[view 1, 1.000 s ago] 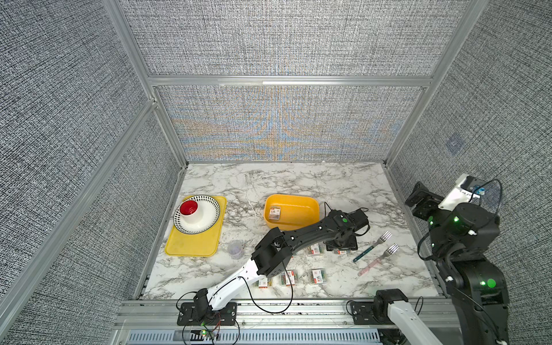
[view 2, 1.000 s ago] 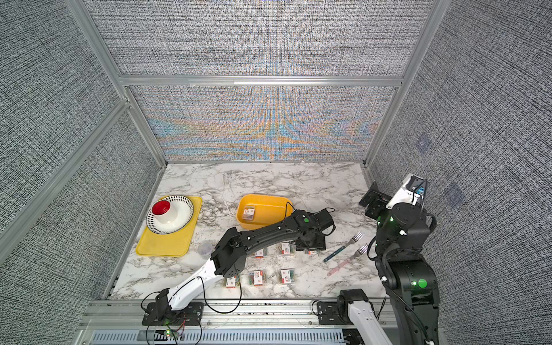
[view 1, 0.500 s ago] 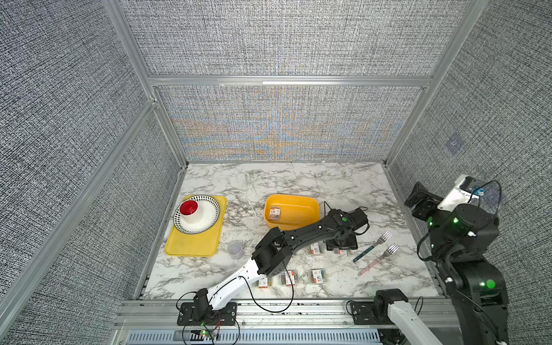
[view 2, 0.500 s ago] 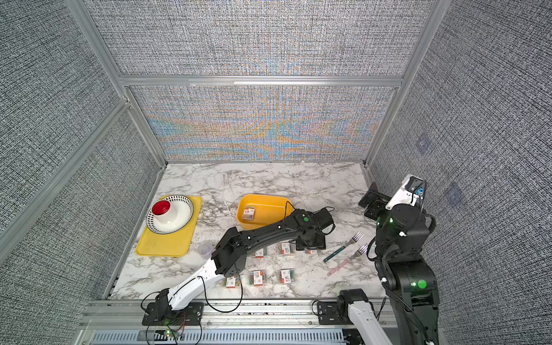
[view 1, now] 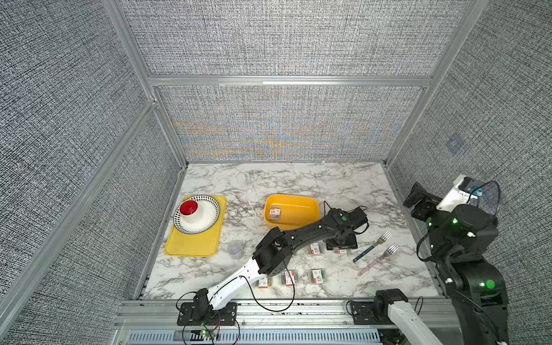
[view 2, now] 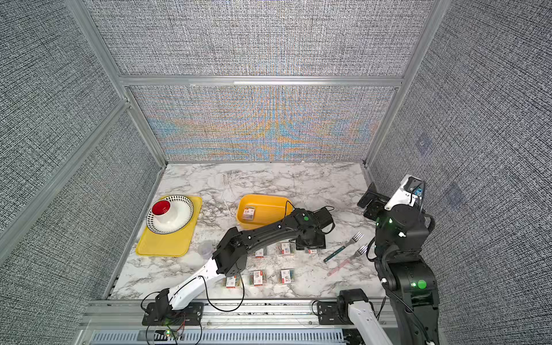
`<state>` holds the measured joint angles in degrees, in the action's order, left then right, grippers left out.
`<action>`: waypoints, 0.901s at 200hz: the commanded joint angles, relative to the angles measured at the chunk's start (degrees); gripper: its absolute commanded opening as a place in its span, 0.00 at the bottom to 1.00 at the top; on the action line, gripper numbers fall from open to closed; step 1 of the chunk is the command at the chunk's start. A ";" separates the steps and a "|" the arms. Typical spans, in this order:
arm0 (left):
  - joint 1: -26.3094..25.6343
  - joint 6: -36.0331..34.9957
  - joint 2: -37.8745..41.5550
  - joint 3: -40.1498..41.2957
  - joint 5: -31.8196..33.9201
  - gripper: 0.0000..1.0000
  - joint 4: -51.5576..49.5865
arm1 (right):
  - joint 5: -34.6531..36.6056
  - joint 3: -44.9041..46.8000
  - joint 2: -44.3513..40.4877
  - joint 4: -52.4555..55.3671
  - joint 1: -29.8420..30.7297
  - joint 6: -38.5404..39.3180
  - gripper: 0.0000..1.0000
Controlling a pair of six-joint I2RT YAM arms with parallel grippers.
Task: Take the paper clips out of the storage box
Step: Place the boxed paper clips at the center of the board.
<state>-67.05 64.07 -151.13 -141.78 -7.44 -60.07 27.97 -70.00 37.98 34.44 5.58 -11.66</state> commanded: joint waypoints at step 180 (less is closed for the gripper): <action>-0.10 -0.71 -2.84 -2.97 -1.02 0.69 -1.42 | -0.36 -0.67 0.88 -1.99 0.17 -0.12 0.99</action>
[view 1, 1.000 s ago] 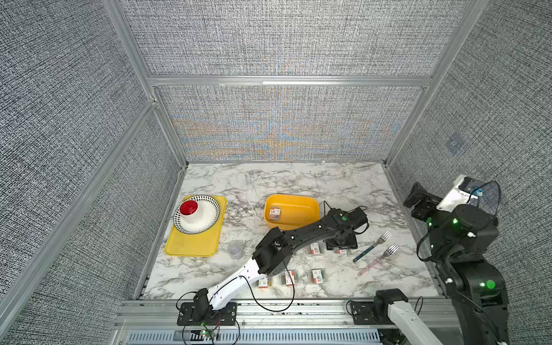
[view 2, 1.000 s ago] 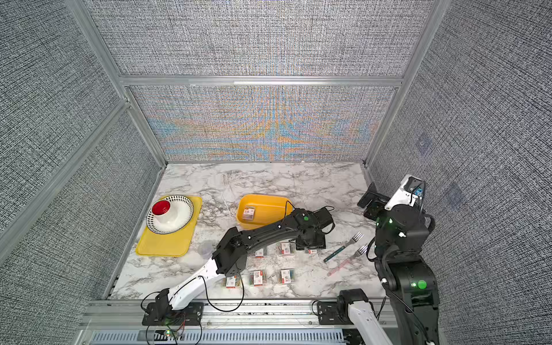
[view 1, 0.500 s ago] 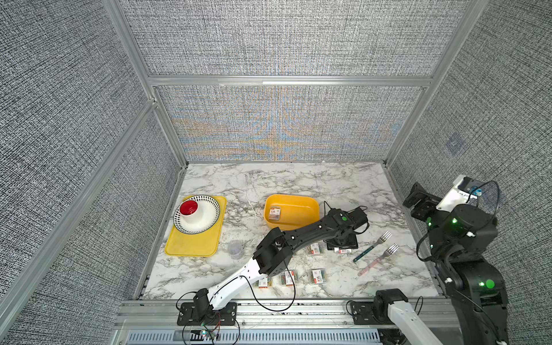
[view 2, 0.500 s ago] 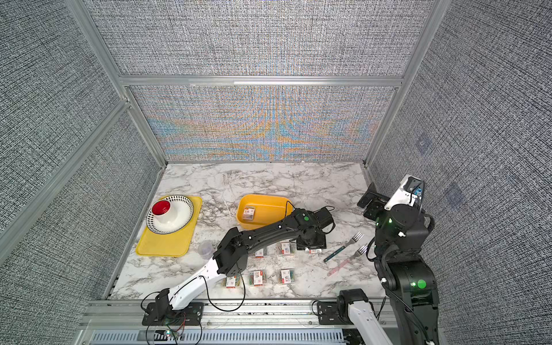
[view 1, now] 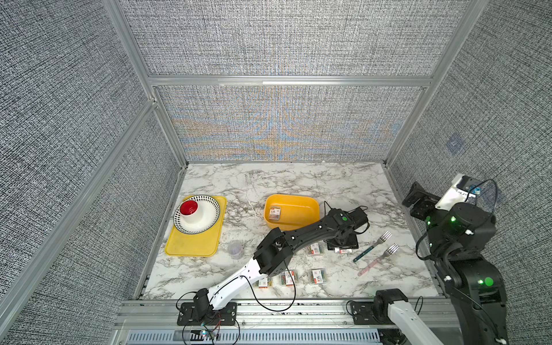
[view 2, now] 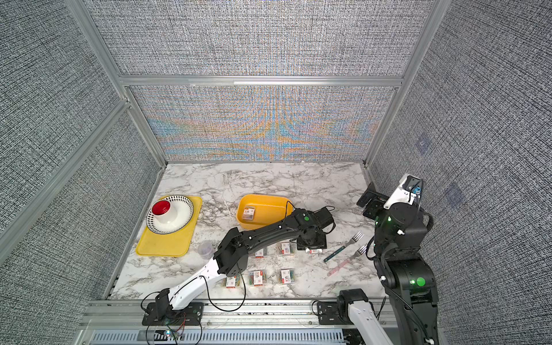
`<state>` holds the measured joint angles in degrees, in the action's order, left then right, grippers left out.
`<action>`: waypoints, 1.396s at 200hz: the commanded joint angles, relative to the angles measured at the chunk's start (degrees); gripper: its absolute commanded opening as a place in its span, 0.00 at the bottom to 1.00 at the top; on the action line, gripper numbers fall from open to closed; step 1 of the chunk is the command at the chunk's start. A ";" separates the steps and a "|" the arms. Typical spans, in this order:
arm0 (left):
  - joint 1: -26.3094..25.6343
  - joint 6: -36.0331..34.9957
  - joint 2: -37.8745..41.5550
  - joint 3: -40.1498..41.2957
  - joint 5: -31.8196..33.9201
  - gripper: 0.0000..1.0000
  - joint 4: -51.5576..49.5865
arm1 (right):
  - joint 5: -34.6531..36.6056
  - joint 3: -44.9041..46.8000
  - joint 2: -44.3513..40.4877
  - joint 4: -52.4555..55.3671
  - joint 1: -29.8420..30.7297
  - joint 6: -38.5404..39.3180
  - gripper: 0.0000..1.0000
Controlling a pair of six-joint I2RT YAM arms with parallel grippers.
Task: Take the paper clips out of the storage box
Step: Place the boxed paper clips at the center of the board.
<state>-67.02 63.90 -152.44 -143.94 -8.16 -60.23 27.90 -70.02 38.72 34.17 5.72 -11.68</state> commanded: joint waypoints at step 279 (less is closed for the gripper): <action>-0.04 -0.93 3.03 0.49 7.38 1.00 -1.00 | -1.61 0.06 0.07 -1.98 0.02 -0.59 0.99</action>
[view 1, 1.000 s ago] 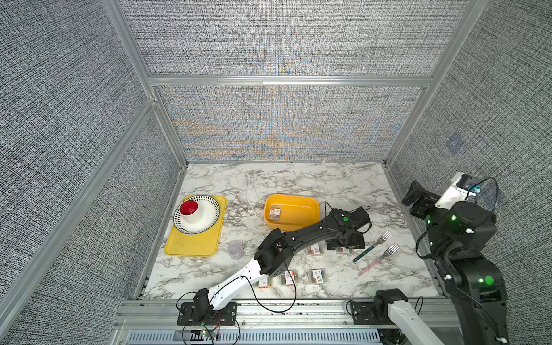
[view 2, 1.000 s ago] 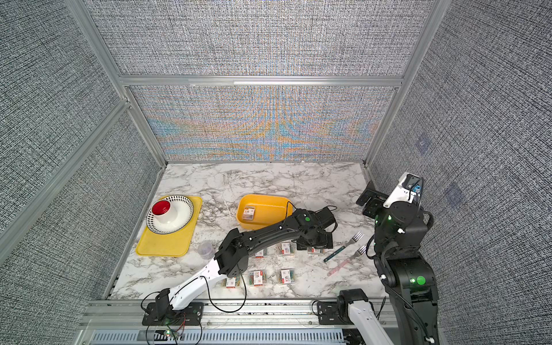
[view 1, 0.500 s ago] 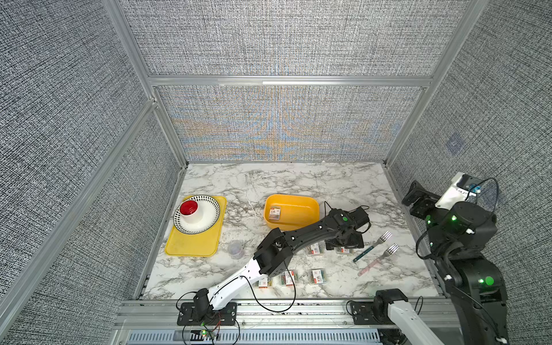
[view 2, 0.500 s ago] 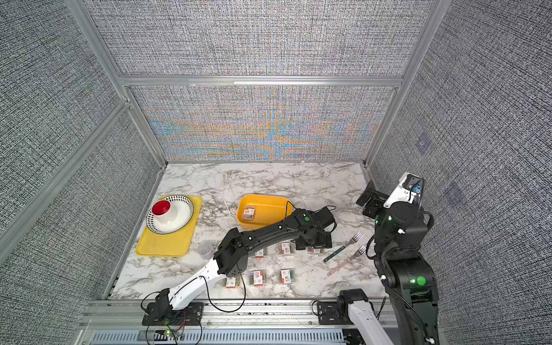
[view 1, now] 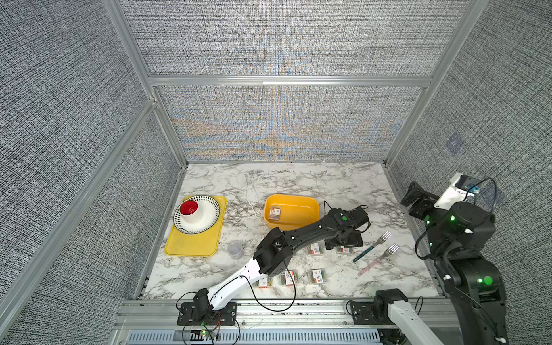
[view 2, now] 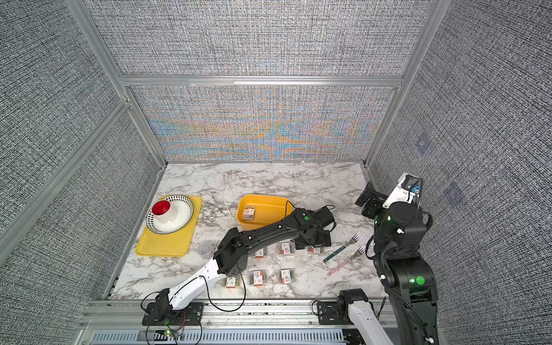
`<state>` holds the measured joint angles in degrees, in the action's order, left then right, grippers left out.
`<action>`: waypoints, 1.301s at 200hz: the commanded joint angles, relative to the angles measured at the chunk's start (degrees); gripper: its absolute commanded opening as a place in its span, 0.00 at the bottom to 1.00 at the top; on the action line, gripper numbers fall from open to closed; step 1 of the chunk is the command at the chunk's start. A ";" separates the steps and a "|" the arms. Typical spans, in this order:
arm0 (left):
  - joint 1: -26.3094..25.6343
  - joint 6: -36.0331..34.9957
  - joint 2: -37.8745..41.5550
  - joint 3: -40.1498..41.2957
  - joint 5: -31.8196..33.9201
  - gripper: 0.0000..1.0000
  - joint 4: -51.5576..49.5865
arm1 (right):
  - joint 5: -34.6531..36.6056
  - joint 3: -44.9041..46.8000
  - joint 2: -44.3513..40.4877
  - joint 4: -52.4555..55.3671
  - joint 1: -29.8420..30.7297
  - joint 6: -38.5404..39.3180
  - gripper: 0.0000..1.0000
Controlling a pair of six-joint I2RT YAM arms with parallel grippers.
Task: Take the paper clips out of the storage box
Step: Place the boxed paper clips at the center of the board, then pick up the boxed paper clips from the storage box.
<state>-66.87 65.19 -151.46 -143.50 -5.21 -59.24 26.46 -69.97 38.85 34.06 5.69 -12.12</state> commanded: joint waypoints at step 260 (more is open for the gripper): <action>13.34 -52.08 85.95 72.78 44.71 0.91 37.70 | -26.30 -2.49 17.90 -3.55 2.88 2.27 0.77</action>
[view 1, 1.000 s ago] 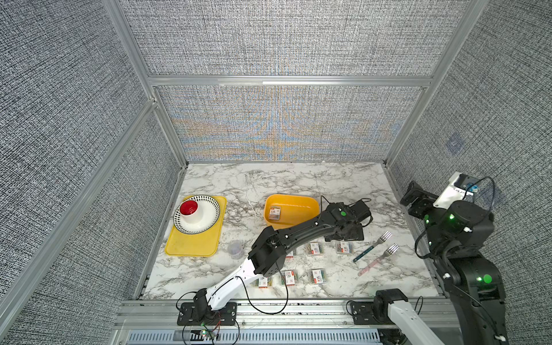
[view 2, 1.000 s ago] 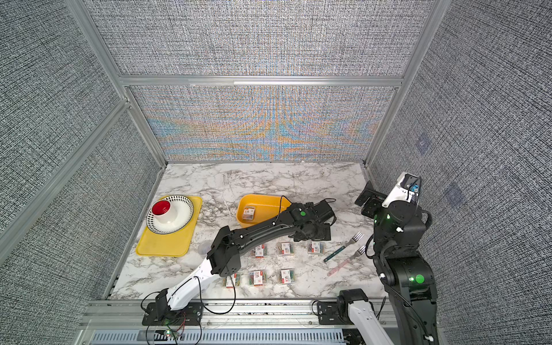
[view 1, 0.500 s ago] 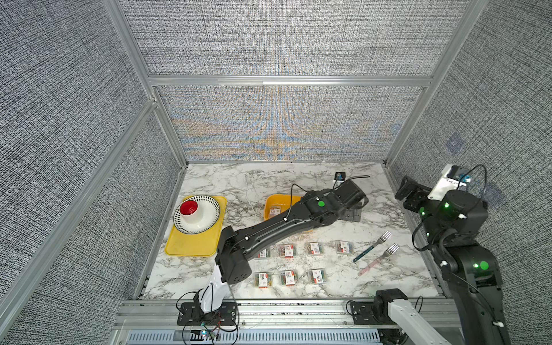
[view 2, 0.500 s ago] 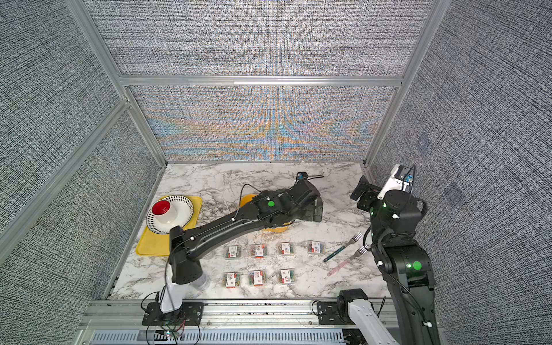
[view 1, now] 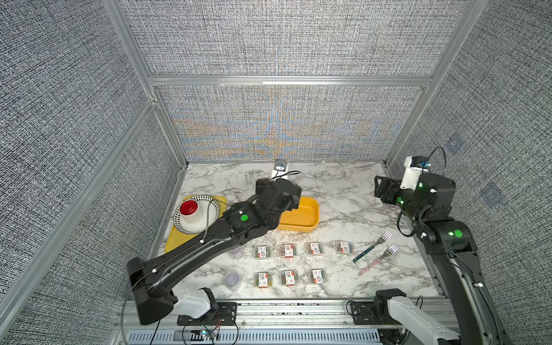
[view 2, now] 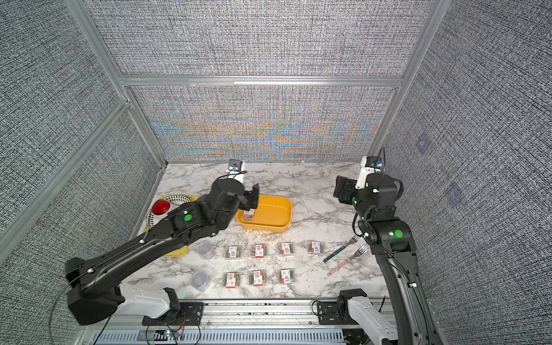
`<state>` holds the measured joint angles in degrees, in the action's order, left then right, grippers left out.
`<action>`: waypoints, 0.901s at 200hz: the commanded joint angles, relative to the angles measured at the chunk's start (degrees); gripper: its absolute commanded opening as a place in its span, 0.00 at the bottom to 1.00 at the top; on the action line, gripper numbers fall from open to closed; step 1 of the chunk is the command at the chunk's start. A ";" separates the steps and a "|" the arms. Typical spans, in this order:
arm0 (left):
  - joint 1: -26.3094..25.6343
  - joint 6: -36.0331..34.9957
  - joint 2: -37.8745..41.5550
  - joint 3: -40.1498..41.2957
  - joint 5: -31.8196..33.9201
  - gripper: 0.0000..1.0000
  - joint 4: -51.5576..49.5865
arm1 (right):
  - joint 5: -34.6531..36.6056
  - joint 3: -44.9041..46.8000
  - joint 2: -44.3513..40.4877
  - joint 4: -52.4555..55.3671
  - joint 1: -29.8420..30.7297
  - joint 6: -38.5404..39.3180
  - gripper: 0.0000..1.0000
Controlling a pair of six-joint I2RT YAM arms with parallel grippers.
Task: Take the paper clips out of the storage box
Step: Pick up the boxed paper clips from the storage box.
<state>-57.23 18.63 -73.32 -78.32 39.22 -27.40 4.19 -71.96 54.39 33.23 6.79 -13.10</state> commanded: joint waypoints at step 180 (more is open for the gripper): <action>27.61 -6.00 28.65 33.85 -6.33 0.89 6.32 | -6.89 -48.08 66.20 23.30 29.38 4.29 0.76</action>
<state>-30.13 10.87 -43.88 -43.88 34.81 -21.93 0.51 -116.73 116.44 49.10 35.07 4.25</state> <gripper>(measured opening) 0.892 0.760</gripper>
